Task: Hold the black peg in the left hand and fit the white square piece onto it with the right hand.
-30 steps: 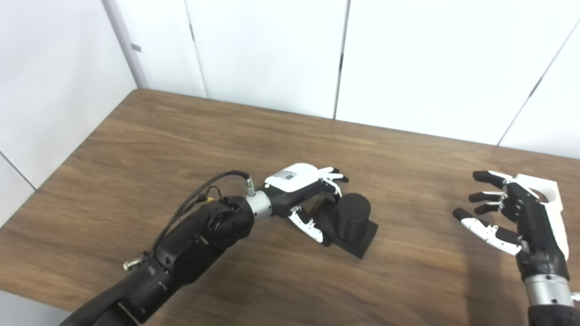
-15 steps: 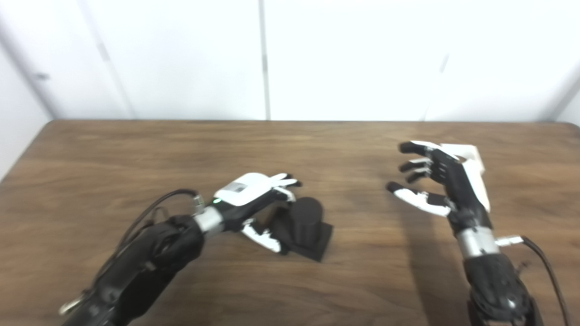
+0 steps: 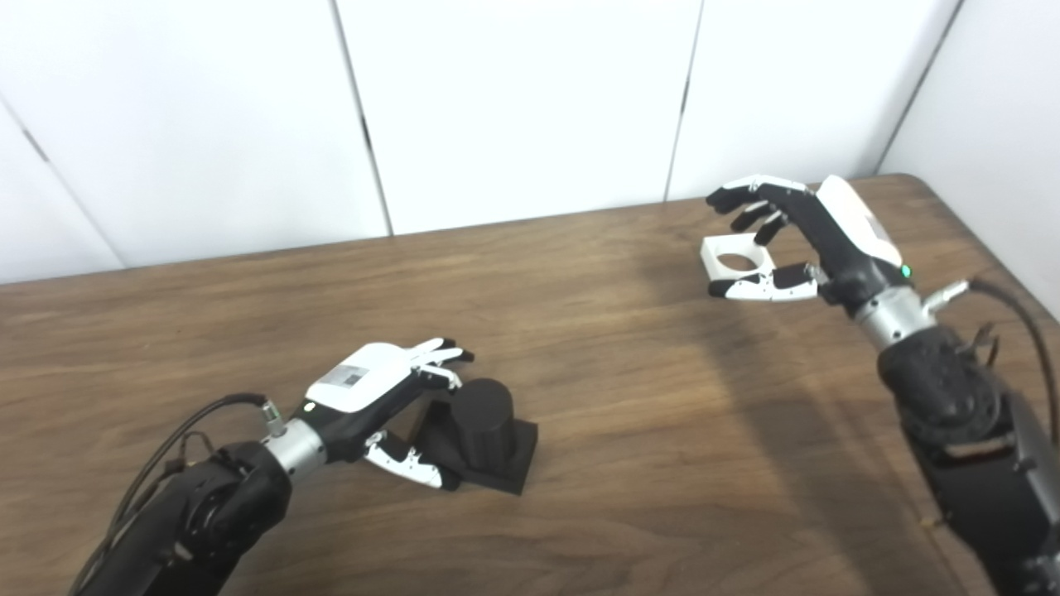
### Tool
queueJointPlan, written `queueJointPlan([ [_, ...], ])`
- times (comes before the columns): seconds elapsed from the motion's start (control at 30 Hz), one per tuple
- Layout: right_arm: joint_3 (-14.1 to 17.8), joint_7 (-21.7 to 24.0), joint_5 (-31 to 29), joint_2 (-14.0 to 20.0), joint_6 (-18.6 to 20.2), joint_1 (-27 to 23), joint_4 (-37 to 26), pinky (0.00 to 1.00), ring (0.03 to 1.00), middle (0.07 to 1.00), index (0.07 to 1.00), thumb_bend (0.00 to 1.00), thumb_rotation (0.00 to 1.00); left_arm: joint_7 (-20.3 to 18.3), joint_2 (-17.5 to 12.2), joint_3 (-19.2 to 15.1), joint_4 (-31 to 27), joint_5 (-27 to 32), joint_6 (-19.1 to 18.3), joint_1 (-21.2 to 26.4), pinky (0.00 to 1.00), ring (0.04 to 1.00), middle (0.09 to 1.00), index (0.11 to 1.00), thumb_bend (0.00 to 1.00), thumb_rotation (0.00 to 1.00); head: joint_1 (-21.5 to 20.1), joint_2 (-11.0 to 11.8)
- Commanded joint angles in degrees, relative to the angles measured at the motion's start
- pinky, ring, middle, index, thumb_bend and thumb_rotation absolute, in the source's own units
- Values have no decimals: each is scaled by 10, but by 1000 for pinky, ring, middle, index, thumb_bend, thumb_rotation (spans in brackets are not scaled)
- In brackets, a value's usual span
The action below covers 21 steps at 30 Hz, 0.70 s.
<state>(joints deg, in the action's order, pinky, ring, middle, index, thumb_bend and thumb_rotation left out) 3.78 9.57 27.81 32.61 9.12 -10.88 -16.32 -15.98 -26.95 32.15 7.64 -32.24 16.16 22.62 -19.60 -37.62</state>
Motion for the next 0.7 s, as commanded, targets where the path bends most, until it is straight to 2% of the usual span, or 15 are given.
queueJointPlan([
  [0.0, 3, 17, 23, 40, 10, -38, -8, 558, 710, 776, 730, 630, 115, -32, -21, 20, 22, -28, 17, -30, 889, 964, 919, 490, 524, 63, -3, 2],
  [0.07, -4, 38, 38, 59, 26, -54, 4, 556, 723, 794, 738, 642, 99, -34, -23, 18, 21, -29, 19, -33, 891, 966, 922, 491, 524, 63, -11, 11],
  [0.2, -27, 61, 63, 85, 26, -87, 42, 528, 722, 816, 781, 675, 62, -32, -25, 13, 25, -23, 29, -38, 886, 960, 916, 491, 524, 62, -22, 21],
  [0.43, -73, 147, 75, 118, 50, -139, 89, 702, 880, 922, 878, 723, 185, -32, -27, 0, 26, -15, 41, -48, 878, 953, 910, 490, 524, 58, -37, 34],
  [0.53, -87, 181, 72, 128, 55, -161, 105, 766, 934, 962, 912, 807, 236, -31, -28, -4, 26, -13, 48, -50, 870, 945, 907, 490, 524, 57, -39, 35],
  [0.67, -108, 226, 73, 138, 67, -193, 126, 843, 979, 995, 946, 890, 248, -35, -27, -7, 23, -10, 47, -51, 865, 943, 907, 490, 523, 56, -41, 36],
])
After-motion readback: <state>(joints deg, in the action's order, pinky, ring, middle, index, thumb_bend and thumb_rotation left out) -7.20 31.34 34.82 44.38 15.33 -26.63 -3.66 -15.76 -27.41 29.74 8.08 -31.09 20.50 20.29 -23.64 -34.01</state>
